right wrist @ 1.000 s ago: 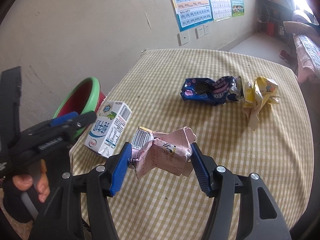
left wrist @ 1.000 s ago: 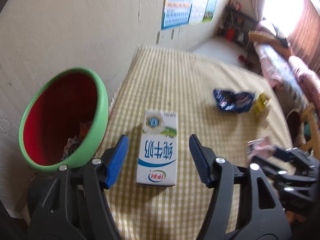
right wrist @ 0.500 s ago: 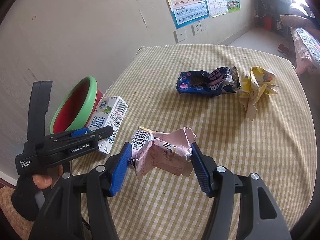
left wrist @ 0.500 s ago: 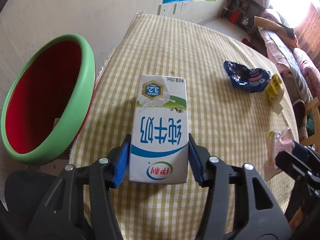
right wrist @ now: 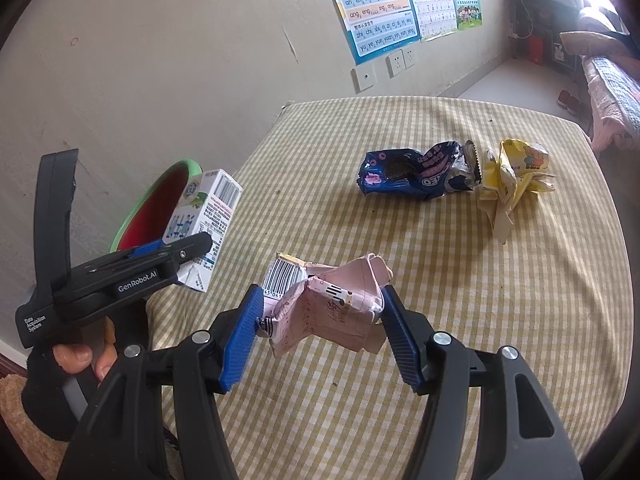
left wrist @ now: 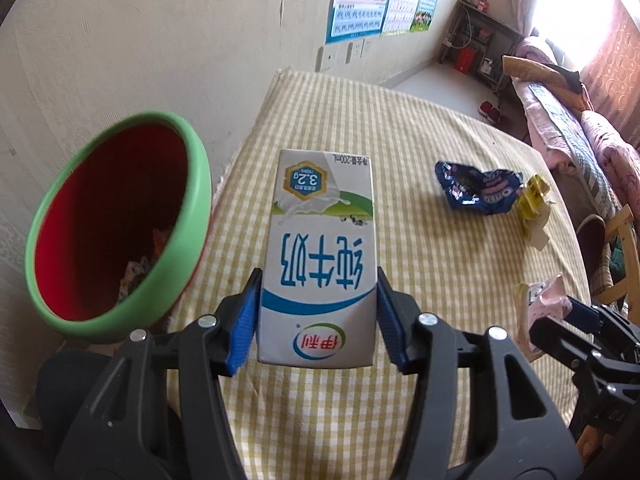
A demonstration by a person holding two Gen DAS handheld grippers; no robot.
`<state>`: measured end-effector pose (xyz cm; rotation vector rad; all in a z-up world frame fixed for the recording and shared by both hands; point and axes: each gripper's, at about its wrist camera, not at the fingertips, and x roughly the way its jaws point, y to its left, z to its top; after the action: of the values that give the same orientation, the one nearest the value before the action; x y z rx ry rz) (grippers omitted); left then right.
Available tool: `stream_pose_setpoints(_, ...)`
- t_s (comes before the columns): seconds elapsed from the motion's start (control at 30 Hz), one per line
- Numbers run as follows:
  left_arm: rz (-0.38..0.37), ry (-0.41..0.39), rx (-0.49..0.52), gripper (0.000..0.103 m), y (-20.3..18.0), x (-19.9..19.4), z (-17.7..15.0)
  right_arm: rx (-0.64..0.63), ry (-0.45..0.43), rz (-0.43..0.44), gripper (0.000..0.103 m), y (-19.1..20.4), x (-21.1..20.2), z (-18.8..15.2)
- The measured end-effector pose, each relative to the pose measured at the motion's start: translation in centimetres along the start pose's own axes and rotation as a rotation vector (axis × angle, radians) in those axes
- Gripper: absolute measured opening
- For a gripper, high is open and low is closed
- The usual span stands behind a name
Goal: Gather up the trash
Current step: 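Lift the white milk carton toward the bin with the left gripper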
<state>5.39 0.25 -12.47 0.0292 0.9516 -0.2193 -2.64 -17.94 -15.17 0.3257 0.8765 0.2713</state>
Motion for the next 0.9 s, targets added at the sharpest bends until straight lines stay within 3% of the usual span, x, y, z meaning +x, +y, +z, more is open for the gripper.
stream_pose_setpoints(0.4,0.022,-0.111,0.034,0.051,-0.1,-3.6,1.4,-0.019,0.012,0.012,0.058,0.9,0.3,0.8)
stream_pose_setpoints(0.9,0.074,-0.141,-0.041,0.051,5.6,-5.8,2.9,-0.094,0.048,0.072,0.058,5.7,2.9,3.7)
